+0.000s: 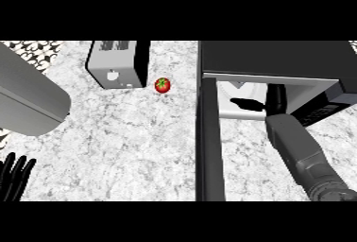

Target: Pick up the milk, place it into the microwave and close the microwave

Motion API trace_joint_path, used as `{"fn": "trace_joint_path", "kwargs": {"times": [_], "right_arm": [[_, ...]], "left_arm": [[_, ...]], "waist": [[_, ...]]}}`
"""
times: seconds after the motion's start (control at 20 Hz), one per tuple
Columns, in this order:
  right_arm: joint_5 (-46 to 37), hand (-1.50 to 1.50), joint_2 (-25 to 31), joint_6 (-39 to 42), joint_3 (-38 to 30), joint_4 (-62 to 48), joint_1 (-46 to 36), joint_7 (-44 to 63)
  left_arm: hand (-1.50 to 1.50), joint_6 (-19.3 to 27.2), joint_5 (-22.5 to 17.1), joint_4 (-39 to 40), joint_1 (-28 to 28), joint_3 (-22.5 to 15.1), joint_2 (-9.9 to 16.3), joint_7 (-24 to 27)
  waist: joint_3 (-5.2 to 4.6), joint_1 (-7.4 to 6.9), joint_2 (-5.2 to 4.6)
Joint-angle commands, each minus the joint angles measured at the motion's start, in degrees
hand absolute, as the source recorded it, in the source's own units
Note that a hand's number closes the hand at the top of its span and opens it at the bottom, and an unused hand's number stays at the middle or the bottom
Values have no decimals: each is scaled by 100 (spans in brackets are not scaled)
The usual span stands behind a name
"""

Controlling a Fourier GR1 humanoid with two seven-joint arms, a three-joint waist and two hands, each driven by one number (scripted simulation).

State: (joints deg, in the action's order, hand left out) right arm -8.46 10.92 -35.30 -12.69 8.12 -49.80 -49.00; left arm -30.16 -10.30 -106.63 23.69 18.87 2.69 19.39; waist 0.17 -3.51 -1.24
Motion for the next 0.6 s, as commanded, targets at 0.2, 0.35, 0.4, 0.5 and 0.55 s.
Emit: {"fn": "trace_joint_path", "kwargs": {"times": [0.2,0.35,0.4,0.5,0.55], "right_arm": [[314,-150,-363,969,-201,289,886,-925],[388,-150,-363,1251,-190,423,771,-539],[450,-150,-459,1280,-223,511,990,-720],[564,-150,-512,1802,-251,614,1166,-867],[531,-150,-788,1703,-159,736,1275,-902]], "left_arm": [[-150,-86,81,-401,422,-17,-63,9],[-150,-128,392,-510,560,-382,-252,14],[-150,-156,405,-956,1189,-806,-266,135],[-150,-655,37,-396,805,-412,20,171],[-150,-514,16,-678,691,-698,-153,-234]], "waist": [[-7,227,91],[-12,269,109],[-12,272,132],[-15,317,130],[-16,385,151]]}}
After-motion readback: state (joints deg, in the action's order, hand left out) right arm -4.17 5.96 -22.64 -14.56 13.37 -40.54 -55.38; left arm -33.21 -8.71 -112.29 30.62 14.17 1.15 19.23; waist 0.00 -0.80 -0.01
